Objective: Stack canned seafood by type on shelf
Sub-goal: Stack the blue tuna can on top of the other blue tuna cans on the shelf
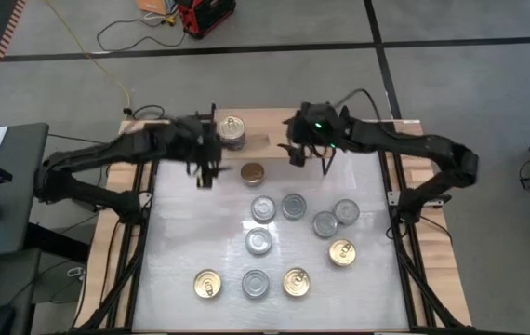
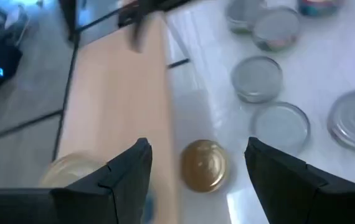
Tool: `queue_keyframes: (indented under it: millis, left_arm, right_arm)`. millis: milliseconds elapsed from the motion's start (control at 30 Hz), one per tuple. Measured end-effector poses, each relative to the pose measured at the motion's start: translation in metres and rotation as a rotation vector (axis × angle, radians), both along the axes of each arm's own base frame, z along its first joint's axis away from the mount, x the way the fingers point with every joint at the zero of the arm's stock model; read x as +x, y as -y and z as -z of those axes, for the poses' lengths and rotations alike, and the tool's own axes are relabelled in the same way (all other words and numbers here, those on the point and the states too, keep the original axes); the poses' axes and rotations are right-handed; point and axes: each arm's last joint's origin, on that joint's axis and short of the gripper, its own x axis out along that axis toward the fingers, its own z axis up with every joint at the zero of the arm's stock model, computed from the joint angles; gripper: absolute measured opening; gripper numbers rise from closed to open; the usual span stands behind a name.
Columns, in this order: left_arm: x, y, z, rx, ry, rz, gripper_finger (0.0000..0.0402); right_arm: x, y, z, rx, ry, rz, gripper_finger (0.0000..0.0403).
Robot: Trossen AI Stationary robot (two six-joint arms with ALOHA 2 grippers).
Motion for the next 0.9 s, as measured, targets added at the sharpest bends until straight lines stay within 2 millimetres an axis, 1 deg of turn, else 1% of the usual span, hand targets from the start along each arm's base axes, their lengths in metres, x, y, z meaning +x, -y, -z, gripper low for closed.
queue_keyframes:
  millis: [100,167,267,367,467,567,667,733,833,900]
  left_arm:
    - [0.012,0.019,0.02,0.027,-0.012,0.032,0.0248]
    - [0.022,0.027,0.031,0.033,-0.008,0.028,0.0248]
    - [0.036,0.035,0.048,0.021,-0.04,0.001,0.0248]
    - [0.051,0.04,0.063,-0.011,-0.067,-0.044,0.0247]
    - [0.065,0.042,0.082,-0.06,-0.101,-0.115,0.0247]
    - [0.079,0.039,0.1,-0.129,-0.091,-0.239,0.0247]
    - [0.091,0.037,0.116,-0.195,-0.069,-0.327,0.0247]
    - [0.098,0.037,0.127,-0.188,-0.058,-0.382,0.0246]
    - [0.106,0.036,0.138,-0.159,-0.03,-0.474,0.0237]
    - [0.11,0.035,0.145,-0.183,-0.011,-0.509,0.0229]
  right_arm:
    - [-0.017,-0.022,-0.002,0.027,0.059,-0.003,0.0339]
    - [-0.026,-0.036,0.001,0.066,0.074,-0.021,0.0334]
    - [-0.038,-0.055,0.003,0.111,0.113,-0.048,0.0331]
    - [-0.048,-0.07,0.006,0.131,0.147,-0.033,0.0331]
    - [-0.055,-0.084,0.017,0.128,0.138,0.002,0.0331]
    - [-0.061,-0.095,0.017,0.123,0.173,0.022,0.033]
    - [-0.064,-0.106,0.023,0.122,0.182,0.024,0.033]
    - [-0.065,-0.113,0.028,0.115,0.181,0.022,0.033]
    - [-0.066,-0.124,0.029,0.098,0.2,0.031,0.033]
    - [-0.068,-0.13,0.031,0.086,0.197,0.038,0.033]
